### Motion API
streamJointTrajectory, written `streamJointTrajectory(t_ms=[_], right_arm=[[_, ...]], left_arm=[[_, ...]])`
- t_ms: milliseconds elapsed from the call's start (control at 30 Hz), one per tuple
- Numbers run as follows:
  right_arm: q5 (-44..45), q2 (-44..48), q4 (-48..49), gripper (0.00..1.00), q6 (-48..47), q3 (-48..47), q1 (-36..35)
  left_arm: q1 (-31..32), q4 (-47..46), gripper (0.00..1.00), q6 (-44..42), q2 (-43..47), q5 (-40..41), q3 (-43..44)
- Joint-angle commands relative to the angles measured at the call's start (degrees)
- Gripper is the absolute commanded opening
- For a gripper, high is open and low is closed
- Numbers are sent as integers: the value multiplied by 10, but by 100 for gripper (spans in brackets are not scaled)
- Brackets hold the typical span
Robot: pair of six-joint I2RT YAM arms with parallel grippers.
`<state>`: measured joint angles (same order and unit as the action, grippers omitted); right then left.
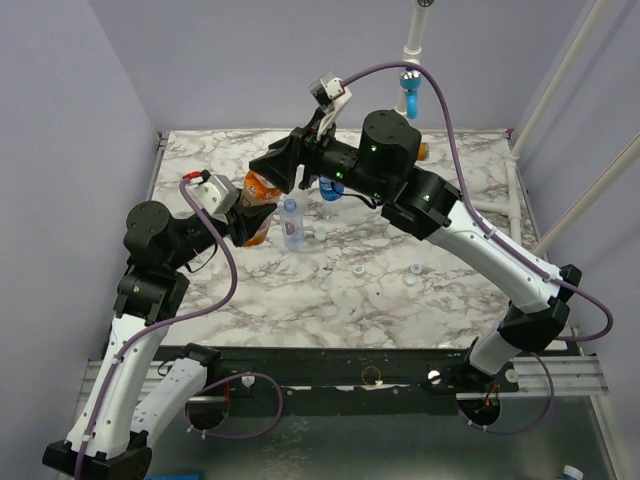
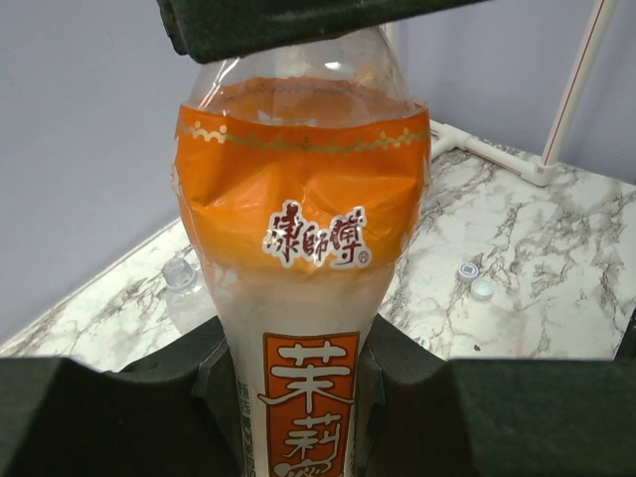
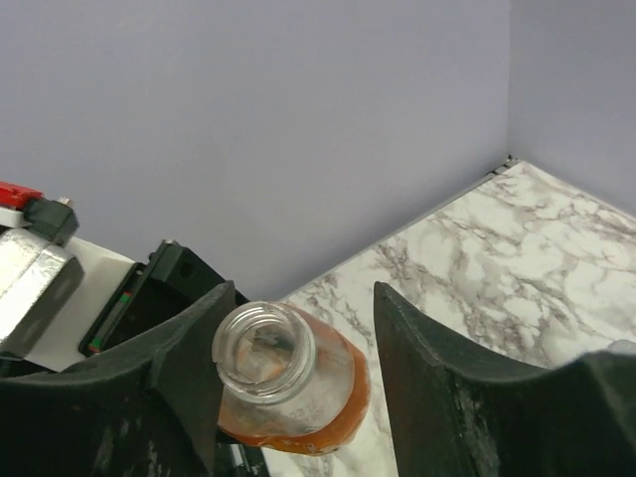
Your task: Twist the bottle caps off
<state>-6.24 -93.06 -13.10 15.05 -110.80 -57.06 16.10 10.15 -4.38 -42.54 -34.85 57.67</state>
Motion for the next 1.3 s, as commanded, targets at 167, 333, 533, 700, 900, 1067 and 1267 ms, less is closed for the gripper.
streamJointTrajectory(t_ms=[167,333,533,700,900,1067,1267], right_arm=[[8,23,18,21,-4,24,-3],[28,58,36,21,-44,66,-4],[83,118,57,21,-120,164,-3],[141,162,74,21,-165,272,-3],[204,182,124,20,-189,395,-3],[233,177,210,20,-210,466,-2],[252,142,283,15,-207,520,4]], left_arm=[[-3,3,45,15,11,3,-10],[-3,54,99,-4,12,2,-23],[-3,94,99,-4,28,23,-49],[-3,115,99,6,43,66,-58],[-3,129,99,37,41,121,-65],[-4,134,99,41,39,138,-68],[-3,143,99,37,38,169,-73]])
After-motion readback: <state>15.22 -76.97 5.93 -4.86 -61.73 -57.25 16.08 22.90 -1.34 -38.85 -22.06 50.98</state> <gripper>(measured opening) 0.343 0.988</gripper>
